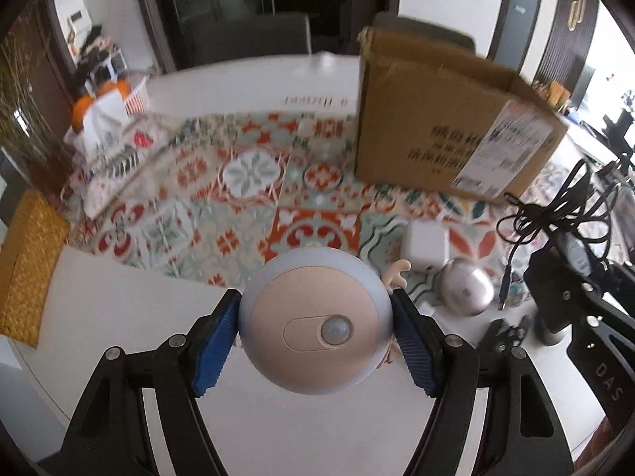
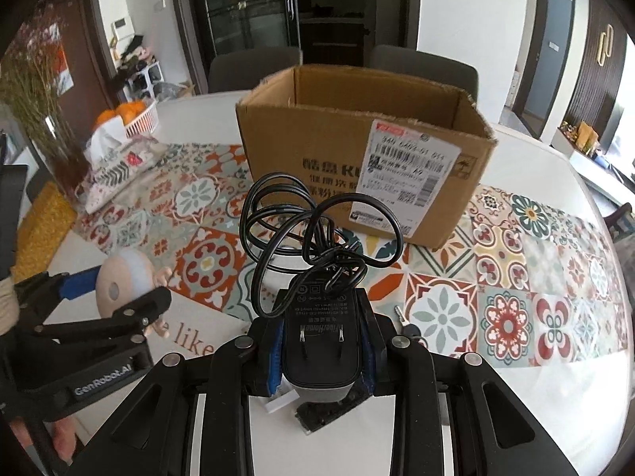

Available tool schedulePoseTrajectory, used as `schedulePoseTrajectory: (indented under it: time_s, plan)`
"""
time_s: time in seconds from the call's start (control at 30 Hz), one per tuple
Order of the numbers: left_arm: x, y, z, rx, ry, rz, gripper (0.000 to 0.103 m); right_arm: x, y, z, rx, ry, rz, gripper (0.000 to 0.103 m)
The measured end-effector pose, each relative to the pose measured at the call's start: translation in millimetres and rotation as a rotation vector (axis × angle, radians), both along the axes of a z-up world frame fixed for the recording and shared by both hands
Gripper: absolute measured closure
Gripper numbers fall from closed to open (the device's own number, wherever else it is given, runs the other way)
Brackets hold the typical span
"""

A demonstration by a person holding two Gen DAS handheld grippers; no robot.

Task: Organize rigid objects
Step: 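Carry the black charger and pink night light over the open cardboard box with both tools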

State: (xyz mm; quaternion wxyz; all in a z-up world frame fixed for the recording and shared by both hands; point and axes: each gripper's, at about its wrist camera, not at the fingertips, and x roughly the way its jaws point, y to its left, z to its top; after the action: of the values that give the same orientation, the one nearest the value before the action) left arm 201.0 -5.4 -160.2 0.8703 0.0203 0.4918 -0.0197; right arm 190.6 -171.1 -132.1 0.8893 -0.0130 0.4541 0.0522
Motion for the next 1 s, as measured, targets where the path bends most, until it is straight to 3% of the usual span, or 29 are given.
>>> schedulePoseTrajectory:
  time_s: [0.47, 0.8, 1.0]
  plan:
    - [-12, -20, 78, -0.025, -0.24, -0.095, 0.029, -13, -25, 59, 0.036, -0.128, -0.069, 0.073]
    - [10, -34, 114, -0.064, -0.32, -0.163, 0.029, 0, -38, 94, 0.051, -0.204, -0.09, 0.073]
    - [39, -50, 136, -0.069, -0.348, -0.216, 0.029, 24, -47, 105, 0.077, -0.2, -0.098, 0.073]
